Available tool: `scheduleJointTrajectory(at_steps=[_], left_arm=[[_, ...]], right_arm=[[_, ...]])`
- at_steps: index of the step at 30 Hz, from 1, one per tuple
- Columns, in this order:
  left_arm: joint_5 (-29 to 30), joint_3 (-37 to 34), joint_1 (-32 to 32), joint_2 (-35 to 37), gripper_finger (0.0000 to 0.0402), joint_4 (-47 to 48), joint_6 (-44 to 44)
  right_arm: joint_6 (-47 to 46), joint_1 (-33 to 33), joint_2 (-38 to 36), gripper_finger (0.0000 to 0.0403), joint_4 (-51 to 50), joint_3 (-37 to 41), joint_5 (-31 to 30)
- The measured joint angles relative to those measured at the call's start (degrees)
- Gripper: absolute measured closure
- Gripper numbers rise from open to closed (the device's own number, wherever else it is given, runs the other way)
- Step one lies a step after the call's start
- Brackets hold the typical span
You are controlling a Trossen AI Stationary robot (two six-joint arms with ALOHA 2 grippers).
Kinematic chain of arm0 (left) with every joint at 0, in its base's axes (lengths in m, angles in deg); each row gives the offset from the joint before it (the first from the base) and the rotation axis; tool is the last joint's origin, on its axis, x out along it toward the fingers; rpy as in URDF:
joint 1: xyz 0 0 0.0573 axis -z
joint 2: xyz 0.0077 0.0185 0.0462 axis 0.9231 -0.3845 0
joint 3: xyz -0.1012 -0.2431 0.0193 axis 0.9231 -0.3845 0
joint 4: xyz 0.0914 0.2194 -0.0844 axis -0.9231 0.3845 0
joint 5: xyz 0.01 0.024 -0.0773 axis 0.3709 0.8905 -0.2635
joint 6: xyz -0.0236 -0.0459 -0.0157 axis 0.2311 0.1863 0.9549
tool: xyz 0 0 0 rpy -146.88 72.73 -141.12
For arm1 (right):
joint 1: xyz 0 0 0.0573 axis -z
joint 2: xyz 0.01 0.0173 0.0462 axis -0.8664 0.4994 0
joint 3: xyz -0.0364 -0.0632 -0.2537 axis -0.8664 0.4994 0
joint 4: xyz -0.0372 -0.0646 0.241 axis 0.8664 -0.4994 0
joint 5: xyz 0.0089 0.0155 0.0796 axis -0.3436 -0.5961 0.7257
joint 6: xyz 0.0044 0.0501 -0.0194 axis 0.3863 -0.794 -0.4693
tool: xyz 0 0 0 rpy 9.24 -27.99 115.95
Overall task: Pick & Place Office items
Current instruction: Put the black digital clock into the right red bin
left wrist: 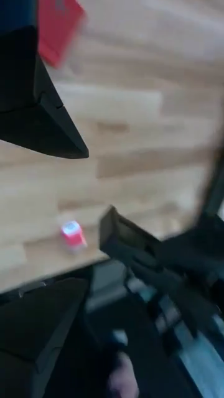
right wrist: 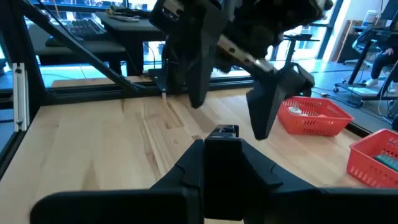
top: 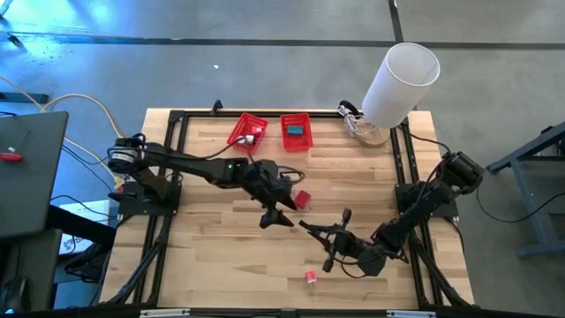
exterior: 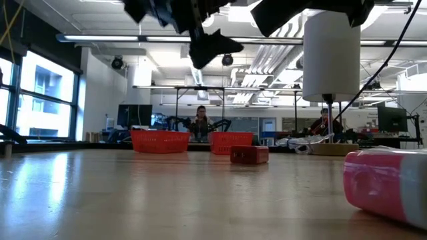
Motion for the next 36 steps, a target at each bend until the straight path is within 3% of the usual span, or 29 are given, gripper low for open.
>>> scheduleJointTrajectory(at_steps=[4,8,15,24,36], left_arm=[[-4.56,-7.4,-0.14,-0.02,0.0083,-17.66,1.32],[-4.91,-10.27,1.26,-0.01,0.0083,-25.72,1.43],[1.22,-10.29,4.94,0.01,0.0083,-28.68,-0.3],[2.4,-10.29,8.02,0.01,0.0083,-29.54,-3.19],[20.11,-10.27,8.65,0.03,0.0083,-27.93,-8.48]], right_arm=[[0.01,-0.05,0.0,0.0359,-0.02,0.01,0.16],[0.0,0.05,0.0,0.0359,-0.04,-0.01,0.32],[-0.47,2.12,0.0,0.0359,0.16,-0.01,3.63],[-0.49,2.8,0.0,0.0359,0.73,0.01,6.38],[0.48,3.09,0.04,0.0359,4.13,-0.01,10.82]])
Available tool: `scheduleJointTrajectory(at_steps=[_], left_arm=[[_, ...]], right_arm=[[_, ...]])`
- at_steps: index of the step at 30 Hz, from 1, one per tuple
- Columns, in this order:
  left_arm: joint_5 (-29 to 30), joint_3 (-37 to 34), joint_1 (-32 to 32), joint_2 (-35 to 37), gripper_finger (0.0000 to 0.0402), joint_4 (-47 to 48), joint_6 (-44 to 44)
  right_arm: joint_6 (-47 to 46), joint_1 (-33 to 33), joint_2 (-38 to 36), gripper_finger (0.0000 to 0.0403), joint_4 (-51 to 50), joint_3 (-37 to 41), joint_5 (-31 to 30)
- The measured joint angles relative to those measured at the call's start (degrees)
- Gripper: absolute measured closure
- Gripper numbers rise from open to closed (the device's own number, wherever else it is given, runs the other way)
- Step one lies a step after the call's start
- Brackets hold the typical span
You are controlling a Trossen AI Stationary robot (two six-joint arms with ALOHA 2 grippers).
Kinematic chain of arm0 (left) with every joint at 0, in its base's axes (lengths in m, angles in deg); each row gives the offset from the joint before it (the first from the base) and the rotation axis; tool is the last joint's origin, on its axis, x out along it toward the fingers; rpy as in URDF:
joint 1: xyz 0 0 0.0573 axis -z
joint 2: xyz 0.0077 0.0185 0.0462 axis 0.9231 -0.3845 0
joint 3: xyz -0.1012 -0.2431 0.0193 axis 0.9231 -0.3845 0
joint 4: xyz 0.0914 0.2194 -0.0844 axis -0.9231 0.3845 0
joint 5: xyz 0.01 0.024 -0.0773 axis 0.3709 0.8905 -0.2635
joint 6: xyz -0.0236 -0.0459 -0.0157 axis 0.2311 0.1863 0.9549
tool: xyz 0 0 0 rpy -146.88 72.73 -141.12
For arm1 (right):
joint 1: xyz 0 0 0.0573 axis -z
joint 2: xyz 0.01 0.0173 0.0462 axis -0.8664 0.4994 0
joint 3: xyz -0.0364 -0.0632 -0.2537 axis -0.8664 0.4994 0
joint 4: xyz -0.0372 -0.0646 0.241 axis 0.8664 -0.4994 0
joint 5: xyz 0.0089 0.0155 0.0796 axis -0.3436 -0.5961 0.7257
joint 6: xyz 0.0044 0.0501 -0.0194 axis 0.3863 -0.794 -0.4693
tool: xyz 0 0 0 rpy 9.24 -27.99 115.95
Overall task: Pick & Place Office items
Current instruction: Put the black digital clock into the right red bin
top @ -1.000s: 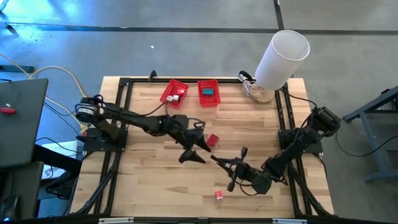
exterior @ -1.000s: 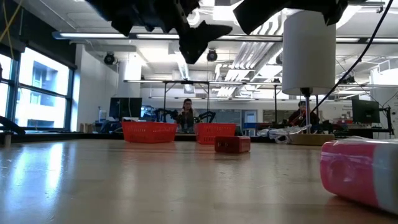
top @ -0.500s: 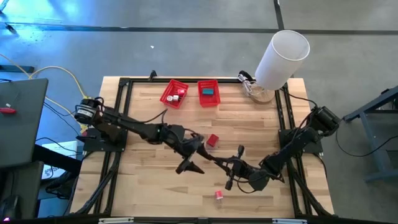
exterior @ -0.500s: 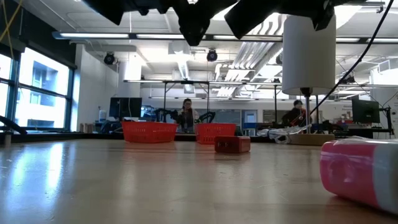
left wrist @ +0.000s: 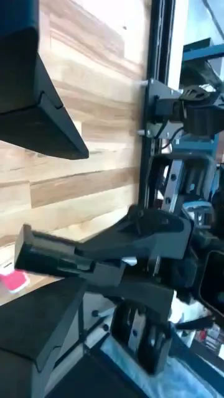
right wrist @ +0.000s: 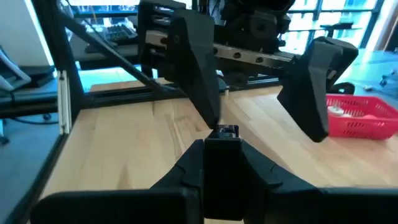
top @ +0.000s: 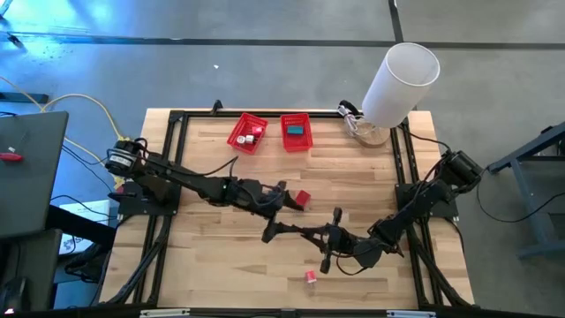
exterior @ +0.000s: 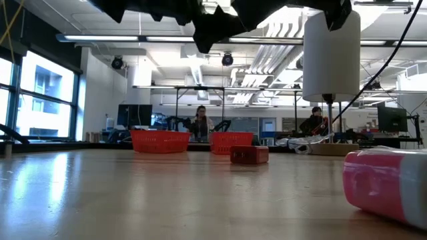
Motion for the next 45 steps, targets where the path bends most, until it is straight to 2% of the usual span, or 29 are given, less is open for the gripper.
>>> scheduleJointTrajectory(at_steps=[6,14,19,23,27,30,36,45], left_arm=[[-5.51,0.0,0.3,0.0,0.0083,0.42,-0.85],[-5.07,-0.01,0.8,-1.58,0.0083,0.6,-0.9],[-2.54,0.01,0.78,-1.77,0.0095,0.8,-1.44],[-1.72,0.02,0.76,-1.77,0.0128,1.11,-1.42],[-1.7,0.02,0.76,-2.09,0.0182,0.91,-1.42],[-1.58,0.02,0.76,-2.29,0.0234,1.16,-1.4],[-1.24,0.02,0.84,-2.6,0.0351,0.95,-1.42],[-0.93,0.02,0.83,-2.6,0.0354,1.45,-0.03]], right_arm=[[2.01,0.05,0.01,0.0359,0.34,0.02,-2.07],[2.41,1.91,0.0,0.0359,1.4,0.02,-1.22],[2.33,2.95,0.0,0.0359,1.64,0.0,1.3],[2.28,3.39,0.0,0.0359,1.63,0.0,2.0],[2.29,3.56,0.0,0.0359,1.63,0.0,2.62],[1.6,3.74,0.0,0.0358,1.61,0.0,2.77],[0.05,3.86,0.0,0.0321,1.54,0.02,3.19],[1.3,3.58,0.0,0.0309,0.09,0.0,3.83]])
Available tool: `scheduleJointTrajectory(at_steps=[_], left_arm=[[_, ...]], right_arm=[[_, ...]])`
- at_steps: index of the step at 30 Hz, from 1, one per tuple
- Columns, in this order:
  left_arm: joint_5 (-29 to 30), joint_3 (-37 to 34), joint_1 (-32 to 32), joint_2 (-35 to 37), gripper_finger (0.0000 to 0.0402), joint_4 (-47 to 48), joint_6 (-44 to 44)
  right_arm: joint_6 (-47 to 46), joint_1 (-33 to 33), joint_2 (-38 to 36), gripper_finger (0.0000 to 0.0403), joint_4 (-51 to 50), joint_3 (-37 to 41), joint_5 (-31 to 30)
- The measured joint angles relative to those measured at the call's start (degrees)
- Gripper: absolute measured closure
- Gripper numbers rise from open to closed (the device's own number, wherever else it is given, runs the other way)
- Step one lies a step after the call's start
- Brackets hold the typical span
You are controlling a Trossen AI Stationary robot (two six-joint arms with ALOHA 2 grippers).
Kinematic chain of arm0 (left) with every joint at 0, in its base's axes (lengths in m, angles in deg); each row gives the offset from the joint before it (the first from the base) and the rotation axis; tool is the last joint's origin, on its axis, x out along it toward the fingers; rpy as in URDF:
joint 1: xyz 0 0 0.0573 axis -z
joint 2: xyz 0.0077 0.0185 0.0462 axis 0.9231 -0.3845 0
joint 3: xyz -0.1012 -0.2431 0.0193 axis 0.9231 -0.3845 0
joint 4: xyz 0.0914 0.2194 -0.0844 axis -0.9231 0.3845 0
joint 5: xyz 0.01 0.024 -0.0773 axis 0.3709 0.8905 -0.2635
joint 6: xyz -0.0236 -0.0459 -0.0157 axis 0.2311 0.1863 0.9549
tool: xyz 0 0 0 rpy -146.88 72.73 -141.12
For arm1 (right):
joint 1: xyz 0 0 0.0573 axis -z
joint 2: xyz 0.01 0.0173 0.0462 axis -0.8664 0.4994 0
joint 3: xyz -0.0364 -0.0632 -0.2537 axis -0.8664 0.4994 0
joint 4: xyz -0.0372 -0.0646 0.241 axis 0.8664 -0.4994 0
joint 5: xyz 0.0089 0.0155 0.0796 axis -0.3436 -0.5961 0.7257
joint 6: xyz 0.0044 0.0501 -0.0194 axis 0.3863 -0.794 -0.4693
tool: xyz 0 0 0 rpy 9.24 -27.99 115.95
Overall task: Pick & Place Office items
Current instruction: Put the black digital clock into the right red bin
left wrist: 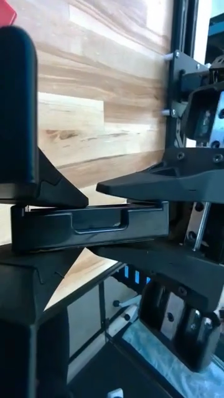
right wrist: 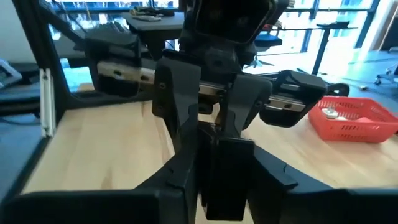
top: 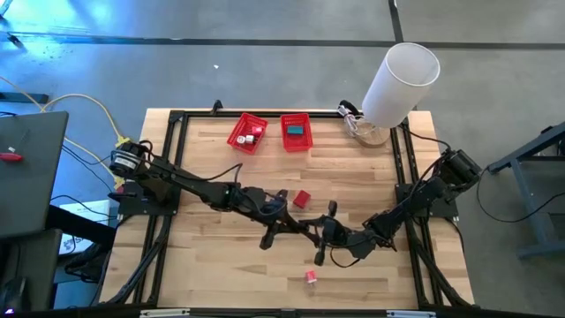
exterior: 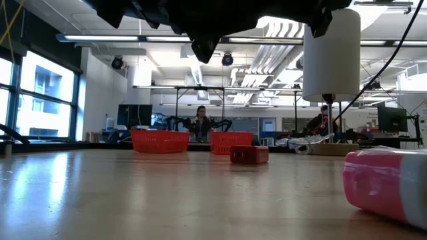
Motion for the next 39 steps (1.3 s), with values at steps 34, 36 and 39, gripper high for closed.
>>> scheduleJointTrajectory(at_steps=[34,36,39], left_arm=[[50.25,1.44,14.45,2.62,0.0354,17.54,-28.71],[50.19,1.44,14.81,2.58,0.0354,17.69,-27.97],[50.16,1.44,14.81,2.58,0.0354,17.86,-27.38]], right_arm=[[-38.72,4.3,-4.28,0.0088,-15.99,0.04,5.15],[-37.72,5.26,-4.28,0.0083,-15.19,0.0,5.07],[-35.0,6.46,-4.28,0.0078,-12.43,0.02,6.79]])
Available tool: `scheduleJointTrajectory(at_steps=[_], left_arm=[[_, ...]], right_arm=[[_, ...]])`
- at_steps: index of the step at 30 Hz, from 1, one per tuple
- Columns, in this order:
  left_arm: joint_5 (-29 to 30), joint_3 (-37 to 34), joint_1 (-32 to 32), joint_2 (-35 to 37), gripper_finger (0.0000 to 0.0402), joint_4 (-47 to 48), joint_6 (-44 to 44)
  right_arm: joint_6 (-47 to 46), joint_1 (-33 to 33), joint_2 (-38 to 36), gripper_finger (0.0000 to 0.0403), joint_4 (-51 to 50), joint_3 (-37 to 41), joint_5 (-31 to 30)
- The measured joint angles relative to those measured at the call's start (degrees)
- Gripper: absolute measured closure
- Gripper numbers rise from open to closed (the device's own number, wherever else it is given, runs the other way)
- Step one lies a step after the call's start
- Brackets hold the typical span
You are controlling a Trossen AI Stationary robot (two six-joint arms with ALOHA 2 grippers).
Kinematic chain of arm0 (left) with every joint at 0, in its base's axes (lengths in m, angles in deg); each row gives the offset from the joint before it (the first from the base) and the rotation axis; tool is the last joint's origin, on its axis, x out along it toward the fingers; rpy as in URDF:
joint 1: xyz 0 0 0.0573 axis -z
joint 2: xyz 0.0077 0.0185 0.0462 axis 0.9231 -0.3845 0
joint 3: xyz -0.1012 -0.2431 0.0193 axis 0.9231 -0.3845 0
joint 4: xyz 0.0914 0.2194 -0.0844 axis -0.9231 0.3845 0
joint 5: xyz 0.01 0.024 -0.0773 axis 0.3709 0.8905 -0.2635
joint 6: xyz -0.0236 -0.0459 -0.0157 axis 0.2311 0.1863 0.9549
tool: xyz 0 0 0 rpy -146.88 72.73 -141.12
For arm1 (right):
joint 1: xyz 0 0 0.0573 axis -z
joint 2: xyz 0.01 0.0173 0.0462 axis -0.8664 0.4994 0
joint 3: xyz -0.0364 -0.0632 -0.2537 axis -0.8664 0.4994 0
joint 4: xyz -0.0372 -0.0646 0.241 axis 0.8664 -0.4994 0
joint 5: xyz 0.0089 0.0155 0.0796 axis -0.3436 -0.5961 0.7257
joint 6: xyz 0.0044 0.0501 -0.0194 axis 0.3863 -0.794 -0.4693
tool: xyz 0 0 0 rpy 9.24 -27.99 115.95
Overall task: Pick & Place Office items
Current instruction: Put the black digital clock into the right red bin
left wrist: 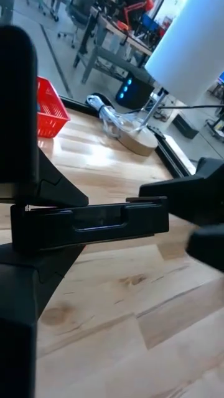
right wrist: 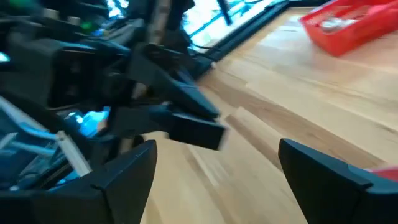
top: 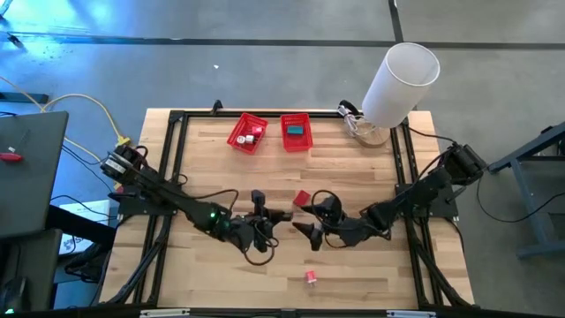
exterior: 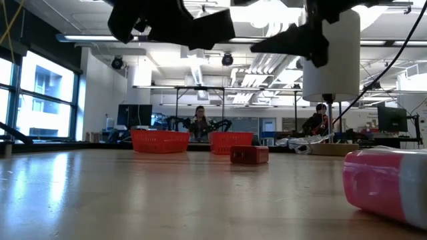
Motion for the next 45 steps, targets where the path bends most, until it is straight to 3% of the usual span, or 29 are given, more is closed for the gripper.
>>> scheduleJointTrajectory(at_steps=[4,19,28,37,45], left_arm=[[-0.1,0.0,-0.87,0.0,0.0354,-0.02,-0.16],[-2.79,0.0,-3.46,-0.04,0.0354,-0.89,-1.29],[-2.78,0.0,-3.82,-0.04,0.0354,-1.11,-2.37],[-3.03,0.0,-4.46,-0.04,0.0354,-1.54,-2.59],[-3.5,0.0,-4.46,-0.04,0.0354,-1.51,-2.53]], right_arm=[[4.45,2.13,0.0,0.0073,3.98,0.0,4.4],[4.61,8.66,0.0,0.0073,4.88,0.0,15.99],[4.63,10.64,0.0,0.0141,4.9,0.0,21.68],[6.56,10.69,0.02,0.0249,4.49,0.02,22.31],[7.2,10.71,0.02,0.0252,4.42,0.04,23.77]])
